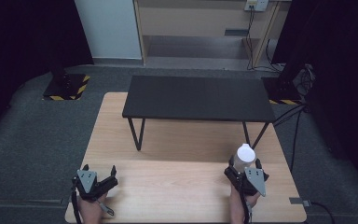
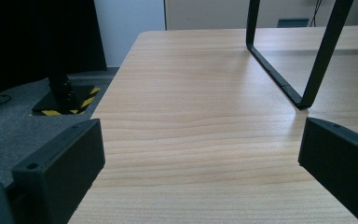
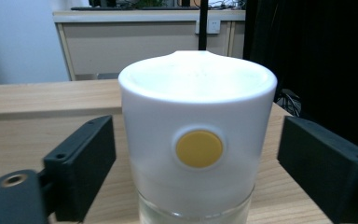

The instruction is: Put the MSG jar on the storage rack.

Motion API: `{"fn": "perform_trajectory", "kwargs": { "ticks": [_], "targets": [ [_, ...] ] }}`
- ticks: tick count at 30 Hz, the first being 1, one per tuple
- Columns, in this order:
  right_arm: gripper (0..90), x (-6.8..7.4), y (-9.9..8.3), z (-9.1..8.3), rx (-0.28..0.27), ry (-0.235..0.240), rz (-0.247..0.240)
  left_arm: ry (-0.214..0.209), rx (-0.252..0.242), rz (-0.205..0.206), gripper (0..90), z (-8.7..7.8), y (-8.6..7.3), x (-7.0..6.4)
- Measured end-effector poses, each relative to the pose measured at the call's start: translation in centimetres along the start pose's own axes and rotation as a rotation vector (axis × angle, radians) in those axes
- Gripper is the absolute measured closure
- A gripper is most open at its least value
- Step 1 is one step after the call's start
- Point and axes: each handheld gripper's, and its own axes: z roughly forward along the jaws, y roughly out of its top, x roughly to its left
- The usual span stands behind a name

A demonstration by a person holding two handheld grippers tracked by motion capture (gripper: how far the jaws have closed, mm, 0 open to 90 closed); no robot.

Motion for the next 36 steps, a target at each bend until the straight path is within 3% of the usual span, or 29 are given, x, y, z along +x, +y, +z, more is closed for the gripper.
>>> {"fn": "perform_trajectory", "kwargs": {
  "ticks": [2,9,17,24,29,30,35,36],
  "targets": [
    [19.4,-0.1,0.0,0.2,0.001,0.005,0.023,0.000,0.000,0.001,0.0,0.0,0.0,0.0],
    [29.3,-0.1,-0.2,0.2,-0.017,0.009,0.038,0.001,0.002,-0.001,0.0,0.0,0.0,0.0],
    [30.4,0.0,-0.7,0.0,-0.037,0.008,0.014,0.001,0.005,0.003,0.0,0.1,0.0,0.0],
    [30.5,-0.9,0.1,-1.0,-0.053,0.040,0.014,0.000,0.008,-0.004,0.0,0.1,0.1,0.0],
    [30.5,-1.7,3.0,-2.2,-0.110,0.082,-0.002,-0.001,0.011,-0.004,0.0,0.1,0.1,0.0],
    [30.6,-1.9,4.4,-2.5,-0.143,0.095,-0.012,-0.001,0.011,-0.004,0.0,0.1,0.1,0.0],
    [30.6,-2.7,8.9,-2.4,-0.188,0.139,0.002,-0.002,0.011,-0.020,0.0,0.1,0.1,0.2],
    [30.6,-3.1,11.1,-1.7,-0.199,0.163,0.011,-0.003,0.011,-0.026,0.0,0.1,0.1,0.2]
  ]
}}
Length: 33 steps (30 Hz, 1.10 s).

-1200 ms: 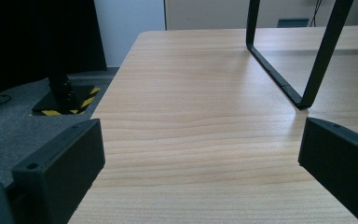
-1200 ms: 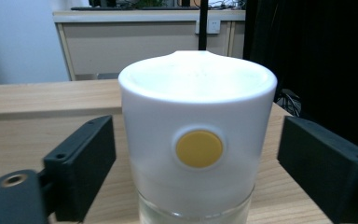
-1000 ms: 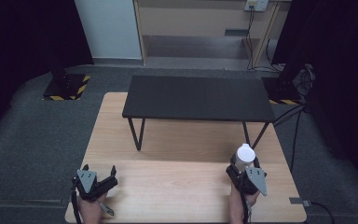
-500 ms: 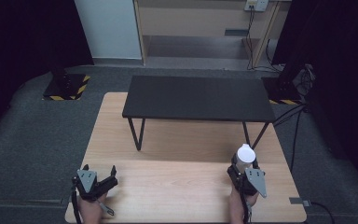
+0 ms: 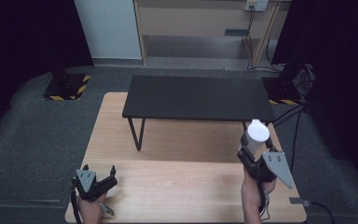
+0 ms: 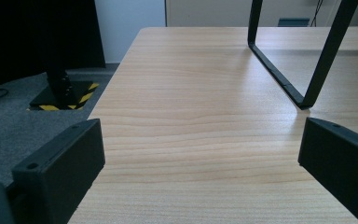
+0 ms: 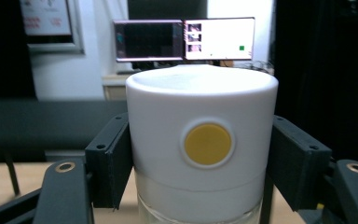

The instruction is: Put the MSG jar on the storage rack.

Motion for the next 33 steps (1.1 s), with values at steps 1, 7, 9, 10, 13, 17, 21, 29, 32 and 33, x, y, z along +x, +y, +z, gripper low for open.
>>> {"fn": "perform_trajectory", "kwargs": {
  "ticks": [1,7,9,10,13,17,21,29,32,33],
  "targets": [
    [30.6,0.0,0.0,0.0,0.000,0.000,0.000,0.000,0.000,0.000,0.0,0.0,0.0,0.0],
    [30.6,-1.1,4.2,5.4,-0.029,0.052,-0.013,-0.005,0.004,-0.003,0.0,0.0,0.0,0.1],
    [30.6,-1.3,4.7,7.2,-0.026,0.054,-0.006,-0.005,0.004,-0.003,0.0,0.0,0.0,0.1],
    [30.6,-1.3,4.9,8.1,-0.024,0.054,-0.007,-0.003,0.005,-0.005,0.0,0.0,0.0,0.1],
    [30.5,-1.4,5.2,9.7,-0.015,0.053,-0.006,-0.004,0.005,-0.006,0.0,0.0,0.1,0.1],
    [30.6,-1.7,5.6,13.0,0.014,0.049,0.001,-0.006,0.005,-0.001,0.0,0.1,0.0,0.1],
    [30.5,-1.7,5.7,14.5,0.028,0.050,-0.004,-0.005,0.004,-0.001,0.0,0.1,0.0,0.1],
    [30.5,-1.5,5.6,15.9,0.039,0.063,-0.023,-0.004,0.006,0.002,0.0,0.1,0.1,0.0],
    [30.5,-1.6,5.6,16.2,0.043,0.062,-0.013,-0.004,0.006,0.002,0.0,0.1,0.1,0.0],
    [30.5,-1.6,5.6,16.2,0.044,0.061,-0.007,-0.004,0.006,0.001,0.0,0.1,0.1,0.0]
  ]
}}
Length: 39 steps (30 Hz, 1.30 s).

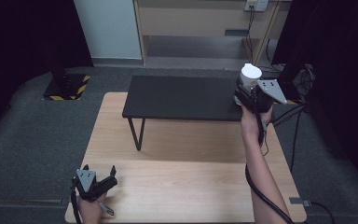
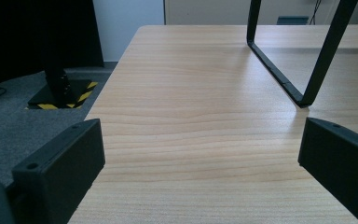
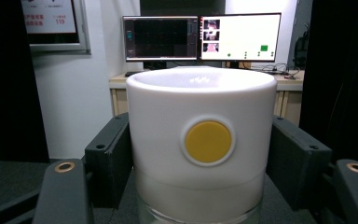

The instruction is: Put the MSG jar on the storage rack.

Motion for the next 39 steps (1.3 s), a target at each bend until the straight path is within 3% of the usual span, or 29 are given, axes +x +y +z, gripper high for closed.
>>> {"fn": "perform_trajectory", "kwargs": {
  "ticks": [9,12,13,14,15,17,18,19,21,23,26,29,34,39],
  "targets": [
    [30.0,-0.1,-0.3,-0.1,-0.010,0.005,-0.005,0.000,0.000,-0.002,0.0,0.0,0.0,0.0],
    [11.5,-0.2,-0.5,-0.4,-0.032,0.003,-0.019,-0.003,-0.001,-0.001,0.0,0.0,0.0,0.0],
    [3.7,-0.5,-0.7,-1.3,-0.054,0.022,-0.018,-0.003,-0.001,-0.002,0.0,0.0,0.0,0.1],
    [3.7,-0.5,-0.7,-1.3,-0.054,0.022,-0.018,-0.003,-0.002,-0.003,0.0,0.0,0.0,0.1],
    [0.7,-0.8,-1.2,-2.8,-0.085,0.035,-0.019,-0.003,-0.001,-0.003,0.0,0.0,0.0,0.1],
    [0.6,-1.2,-1.6,-3.7,-0.101,0.049,-0.013,-0.005,-0.003,-0.005,0.0,-0.1,0.0,0.1],
    [0.6,-1.9,-2.9,-5.6,-0.130,0.064,-0.013,-0.005,-0.003,-0.007,0.0,-0.1,0.0,0.1],
    [0.6,-1.9,-2.9,-5.6,-0.130,0.064,-0.013,-0.005,-0.002,-0.008,0.0,-0.1,0.0,0.1],
    [0.6,-2.7,-5.0,-8.2,-0.152,0.070,-0.027,-0.006,-0.003,-0.011,0.0,-0.1,0.0,0.2],
    [0.6,-3.2,-6.3,-9.6,-0.151,0.069,-0.047,-0.006,-0.003,-0.015,0.0,-0.1,0.0,0.2],
    [0.6,-4.8,-9.6,-12.1,-0.130,0.090,-0.074,-0.006,-0.003,-0.015,0.0,-0.1,0.0,0.2],
    [0.6,-5.5,-12.5,-13.7,-0.065,0.056,-0.092,-0.005,-0.004,-0.016,0.0,-0.1,-0.1,0.2],
    [0.6,-6.2,-16.6,-15.7,0.048,-0.033,-0.061,-0.006,0.000,-0.018,0.0,-0.1,0.0,0.3],
    [0.6,-6.6,-18.6,-16.5,0.104,-0.060,-0.045,-0.007,0.001,-0.023,0.0,-0.1,0.0,0.3]
  ]
}}
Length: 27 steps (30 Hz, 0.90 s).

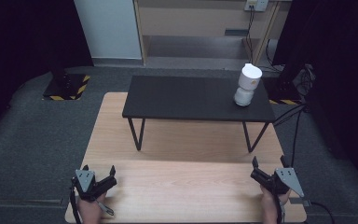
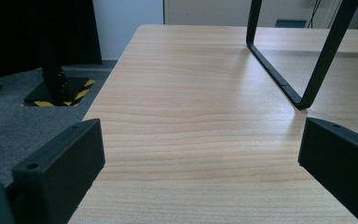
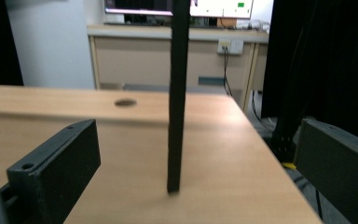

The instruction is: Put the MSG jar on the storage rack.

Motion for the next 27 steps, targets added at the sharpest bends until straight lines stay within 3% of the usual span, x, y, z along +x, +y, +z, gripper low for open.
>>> {"fn": "perform_trajectory", "kwargs": {
  "ticks": [5,7,9,11,17,27],
  "targets": [
    [0.6,-0.3,-1.1,-0.1,0.039,0.001,0.009,0.000,0.000,-0.008,0.0,0.0,0.0,0.1],
    [0.6,-0.5,-1.4,0.0,0.065,-0.007,0.043,0.001,0.003,-0.014,0.0,0.0,0.0,0.1],
    [0.6,-0.5,-1.7,-0.1,0.045,-0.013,0.051,0.003,0.005,-0.019,0.0,0.0,0.1,0.1],
    [0.6,-0.5,-1.6,-0.1,0.060,-0.017,0.066,0.007,0.004,-0.019,0.0,0.0,0.0,0.0],
    [0.6,-0.5,-1.3,0.0,0.089,0.014,0.030,0.011,0.003,-0.014,0.0,0.0,0.0,-0.1],
    [0.6,-0.8,-1.1,0.2,0.104,0.036,0.024,0.006,0.002,-0.015,0.0,0.0,0.0,0.0]
  ]
}}
